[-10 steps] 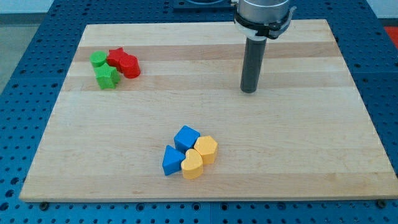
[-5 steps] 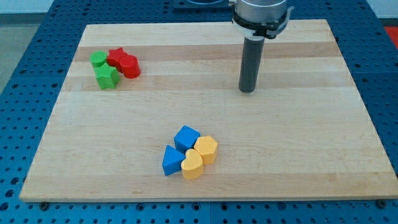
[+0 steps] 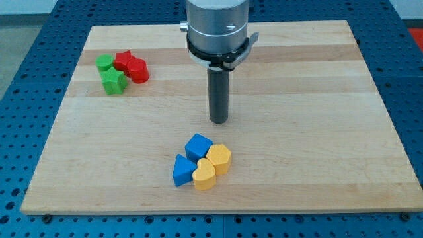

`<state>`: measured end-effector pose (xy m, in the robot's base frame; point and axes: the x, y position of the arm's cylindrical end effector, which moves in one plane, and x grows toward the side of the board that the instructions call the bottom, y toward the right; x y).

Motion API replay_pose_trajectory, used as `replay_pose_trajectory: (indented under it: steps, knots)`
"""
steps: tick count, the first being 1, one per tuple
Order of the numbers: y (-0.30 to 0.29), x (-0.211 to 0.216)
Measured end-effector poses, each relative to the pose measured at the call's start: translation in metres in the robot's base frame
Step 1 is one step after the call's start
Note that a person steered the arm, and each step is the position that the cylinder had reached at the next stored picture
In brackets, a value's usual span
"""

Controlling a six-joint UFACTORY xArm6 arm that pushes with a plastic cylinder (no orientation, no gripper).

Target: Point your arm towards yellow heart

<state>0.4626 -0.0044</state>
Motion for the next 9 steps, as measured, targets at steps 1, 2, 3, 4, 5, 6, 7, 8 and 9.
replay_pose_trajectory:
  steps: [1, 2, 3, 4, 5, 6, 7, 8, 9]
  knots:
    - [-0.003, 0.0]
    - [-0.051, 0.005]
    - [-0.106, 0.034]
    - [-0.15, 0.081]
    - [-0.142, 0.13]
    - [-0.091, 0.155]
    - [-0.068, 0.156]
    - [-0.066, 0.156]
    - [-0.017, 0.156]
